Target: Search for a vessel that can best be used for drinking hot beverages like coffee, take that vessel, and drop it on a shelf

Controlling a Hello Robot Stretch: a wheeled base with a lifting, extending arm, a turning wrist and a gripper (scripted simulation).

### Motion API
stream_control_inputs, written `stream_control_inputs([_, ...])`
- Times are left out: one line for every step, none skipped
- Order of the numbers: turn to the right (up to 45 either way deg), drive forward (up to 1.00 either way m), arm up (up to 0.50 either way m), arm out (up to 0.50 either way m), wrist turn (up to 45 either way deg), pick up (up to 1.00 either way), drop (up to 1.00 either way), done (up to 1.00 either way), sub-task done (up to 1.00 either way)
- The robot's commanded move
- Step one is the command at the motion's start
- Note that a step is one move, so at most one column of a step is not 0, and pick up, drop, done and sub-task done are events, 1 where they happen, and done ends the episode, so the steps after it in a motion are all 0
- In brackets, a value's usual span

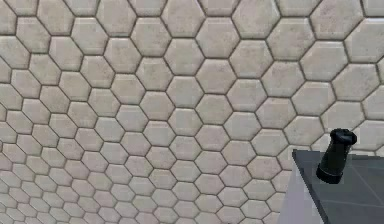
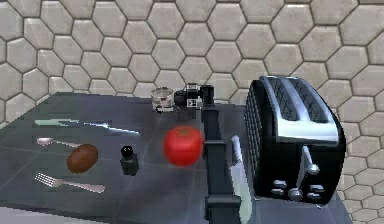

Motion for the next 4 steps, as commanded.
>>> stream_control_inputs([0.0, 0.0, 0.0, 0.0, 0.0, 1.0, 0.0, 0.0, 0.0])
stream_control_inputs([0.0, 0.0, 0.1, 0.0, 0.0, 0.0, 0.0, 0.0, 0.0])
stream_control_inputs([0.0, 0.0, 0.06, 0.0, 0.0, 0.0, 0.0, 0.0, 0.0])
stream_control_inputs([0.0, 0.0, 0.0, 0.0, -45.0, 0.0, 0.0, 0.0, 0.0])
